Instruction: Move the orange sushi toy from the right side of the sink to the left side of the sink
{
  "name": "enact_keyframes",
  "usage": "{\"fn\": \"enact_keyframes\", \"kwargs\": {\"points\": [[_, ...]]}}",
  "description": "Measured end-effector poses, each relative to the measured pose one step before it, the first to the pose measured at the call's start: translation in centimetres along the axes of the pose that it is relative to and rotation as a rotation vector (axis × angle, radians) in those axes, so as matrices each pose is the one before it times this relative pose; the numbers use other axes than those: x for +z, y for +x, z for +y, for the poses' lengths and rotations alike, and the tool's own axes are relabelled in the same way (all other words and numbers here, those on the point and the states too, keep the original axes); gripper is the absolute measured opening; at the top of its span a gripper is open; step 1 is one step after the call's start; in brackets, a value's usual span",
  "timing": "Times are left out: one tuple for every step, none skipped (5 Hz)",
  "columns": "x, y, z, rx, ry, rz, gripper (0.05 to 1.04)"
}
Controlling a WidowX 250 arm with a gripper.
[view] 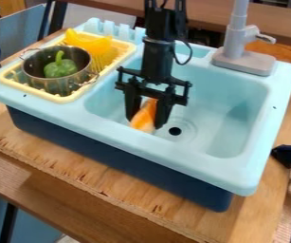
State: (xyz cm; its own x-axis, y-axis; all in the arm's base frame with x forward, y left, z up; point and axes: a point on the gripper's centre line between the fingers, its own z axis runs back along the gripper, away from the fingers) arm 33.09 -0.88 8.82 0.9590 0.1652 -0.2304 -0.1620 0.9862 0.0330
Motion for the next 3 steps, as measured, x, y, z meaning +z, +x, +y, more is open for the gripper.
{"fn": "enact_keyframes", "kwargs": {"points": [[-0.106, 0.06, 1.117, 0.023, 0.0002, 0.0075, 0.598], [-0.098, 0.115, 0.266, 0.0033, -0.007, 0.0012, 0.598], [-0.949, 0.679, -0.036, -0.0111, 0.0119, 0.0431, 0.672]]}}
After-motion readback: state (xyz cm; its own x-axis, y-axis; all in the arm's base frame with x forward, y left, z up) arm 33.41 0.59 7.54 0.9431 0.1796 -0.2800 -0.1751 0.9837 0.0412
